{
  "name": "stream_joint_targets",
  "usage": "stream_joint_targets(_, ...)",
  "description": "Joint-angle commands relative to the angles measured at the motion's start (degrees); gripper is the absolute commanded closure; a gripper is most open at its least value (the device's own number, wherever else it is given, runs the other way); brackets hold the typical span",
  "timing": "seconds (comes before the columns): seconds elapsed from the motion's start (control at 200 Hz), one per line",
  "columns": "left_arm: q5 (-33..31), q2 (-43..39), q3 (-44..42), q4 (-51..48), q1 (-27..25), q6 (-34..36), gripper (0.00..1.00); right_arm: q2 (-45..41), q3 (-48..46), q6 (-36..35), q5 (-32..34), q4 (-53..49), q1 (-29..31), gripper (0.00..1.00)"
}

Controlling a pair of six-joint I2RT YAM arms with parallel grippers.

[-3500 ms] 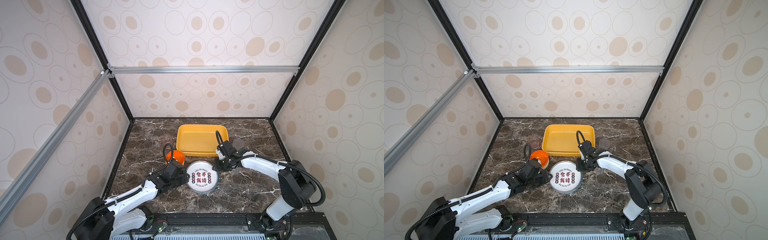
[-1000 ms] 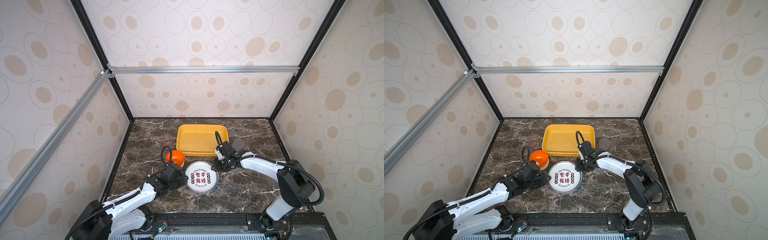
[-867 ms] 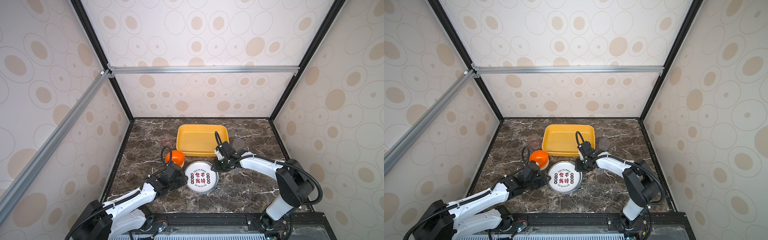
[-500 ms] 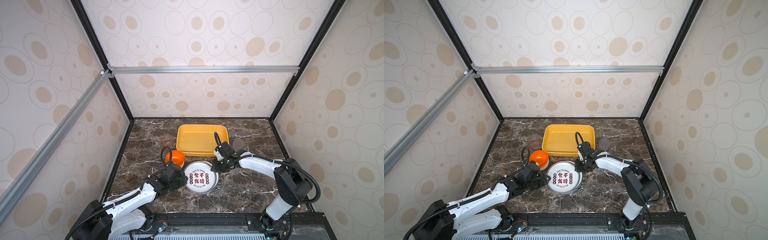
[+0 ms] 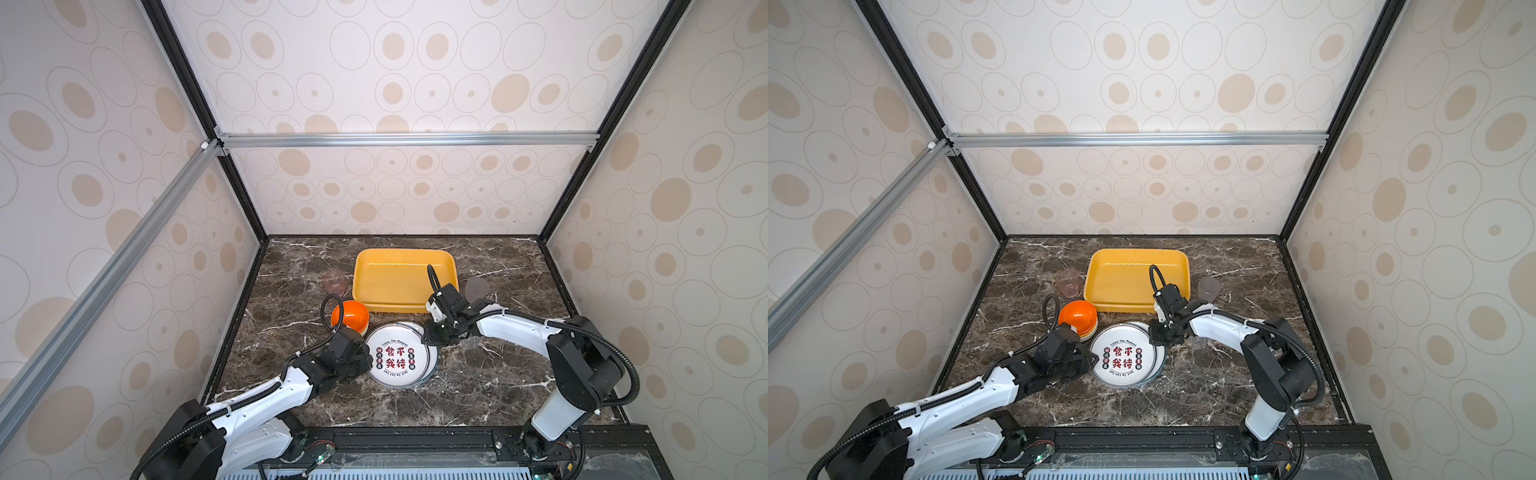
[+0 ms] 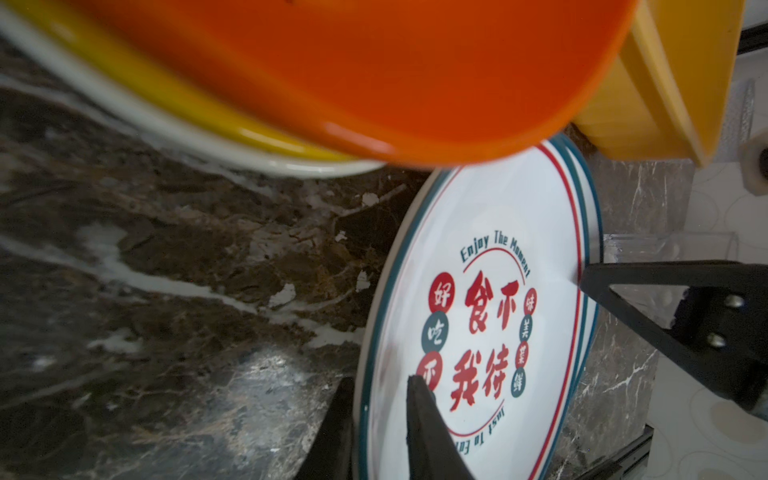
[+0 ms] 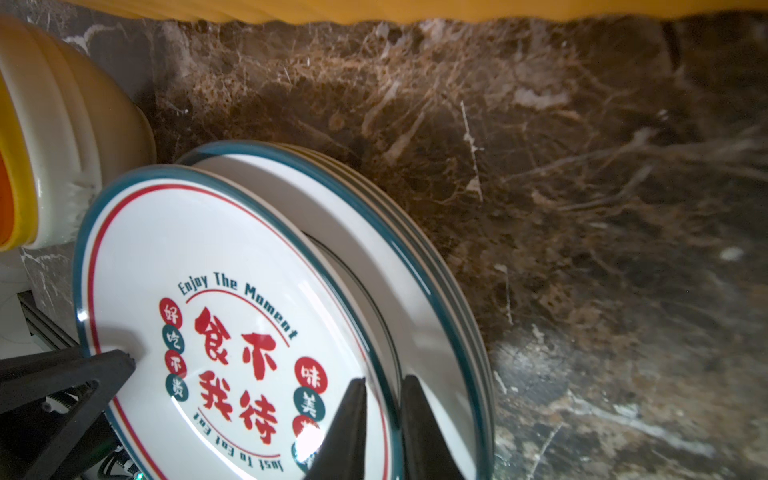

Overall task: Place the mixed dishes into the plastic bin
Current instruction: 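Lift the top printed plate off the stack with both grippers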

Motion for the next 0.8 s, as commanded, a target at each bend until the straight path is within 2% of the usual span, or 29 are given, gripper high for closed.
stream_joint_targets(0.0, -0.76, -0.70, -0.05, 0.58, -0.48, -0.76, 0.81, 0.74, -0.19, -0.21, -1.00, 0.53, 1.02, 0.81)
stream_joint_targets(0.21, -1.07, -2.21, -0.45, -0.29, -0.53, -1.03, 0.89, 0.39, -0.21, -0.19, -0.65, 0.56, 1.13, 0.80)
stream_joint_targets(0.48, -1.15, -5.22, -0.45, -1.17, -0.48, -1.20, 1.00, -1.89, -0.05, -0.27, 0.66, -0.36, 1.15, 0.71)
stream_joint_targets(0.795, -0.18, -7.78, 0.91, -1.72, -0.47, -0.95, 1.00, -7.90, 0.73, -0.53, 3.51, -3.05, 1.03, 0.59)
